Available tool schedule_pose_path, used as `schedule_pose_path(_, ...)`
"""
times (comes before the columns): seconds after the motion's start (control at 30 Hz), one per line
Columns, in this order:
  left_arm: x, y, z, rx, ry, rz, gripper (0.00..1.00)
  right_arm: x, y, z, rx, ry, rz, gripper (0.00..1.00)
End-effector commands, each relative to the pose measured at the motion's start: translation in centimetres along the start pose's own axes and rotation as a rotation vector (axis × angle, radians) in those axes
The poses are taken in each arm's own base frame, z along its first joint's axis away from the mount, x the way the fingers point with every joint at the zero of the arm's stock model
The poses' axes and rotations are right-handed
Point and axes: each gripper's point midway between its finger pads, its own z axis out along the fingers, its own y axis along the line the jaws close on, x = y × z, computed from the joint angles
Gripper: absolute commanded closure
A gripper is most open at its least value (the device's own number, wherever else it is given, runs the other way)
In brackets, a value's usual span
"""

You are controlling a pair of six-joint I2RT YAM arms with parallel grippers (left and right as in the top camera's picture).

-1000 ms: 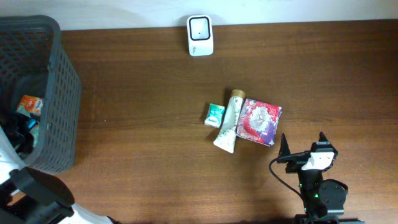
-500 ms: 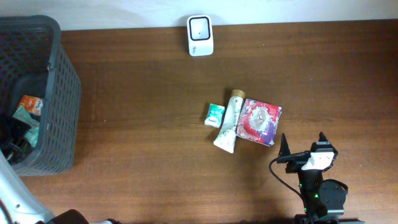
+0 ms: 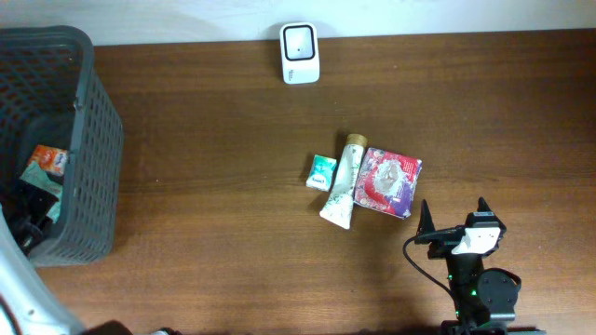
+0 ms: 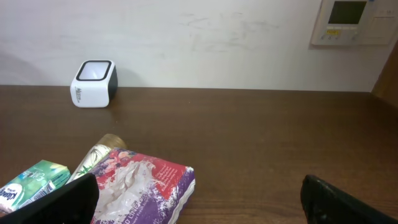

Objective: Scan the item barcode
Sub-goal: 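Lower the left gripper into the basket toward the light-green tissue pack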

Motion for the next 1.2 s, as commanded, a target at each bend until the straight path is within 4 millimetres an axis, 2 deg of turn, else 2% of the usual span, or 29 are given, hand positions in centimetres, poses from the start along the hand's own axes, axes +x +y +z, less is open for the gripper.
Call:
schedule_pose_path(0.0,1.9,0.9,-2.5,0.064,-0.062,-0.014,1.0,0.3,-0.2,0.0,0.008,0.004,-0.002,0.01)
schedule_pose_path(0.1,3.2,1.7,-3.7,0.09,-0.111,-0.027,1.0,0.3,-0.2,0.0,0.008,0.004,-0.002,0.01)
schedule_pose_path(0.17,3.3,2.0,-4.5,0.113,-0.162,-0.074,1.0,0.3,-0.2,0.0,0.008,0.004,-0.002,0.01)
schedule_pose_path(0.27,1.6,1.3,-5.8,0.174,-0.269,-0.094,1.0,0.3,-0.2,0.0,0.008,0.004,-0.002,0.01)
schedule_pose_path(0.43,-2.7,-0.6,-6.8,0.241,-0.416,-0.115,1.0,0.3,-0.2,0.0,0.008,0.004,-0.002,0.01)
schedule_pose_path(0.53,-4.4,-0.9,-5.6,0.2,-0.416,-0.12,1.0,0.3,-0.2,0.0,0.008,0.004,-0.002,0.01)
schedule_pose_path(0.6,-4.7,-0.4,-3.8,0.118,-0.365,-0.118,1.0,0.3,-0.2,0.0,0.008,0.004,-0.002,0.01)
schedule_pose_path(0.73,-3.6,0.3,-0.4,-0.009,-0.209,-0.09,1.0,0.3,-0.2,0.0,0.008,0.004,-0.002,0.01)
schedule_pose_path(0.8,-2.6,0.7,0.5,-0.046,-0.14,-0.075,1.0,0.3,-0.2,0.0,0.008,0.004,-0.002,0.01)
schedule_pose_path(1.03,0.6,2.2,0.7,-0.108,-0.005,-0.049,1.0,0.3,-0.2,0.0,0.008,0.004,-0.002,0.01)
schedule_pose_path(1.17,1.1,1.5,0.6,-0.063,0.018,-0.049,1.0,0.3,-0.2,0.0,0.008,0.004,-0.002,0.02)
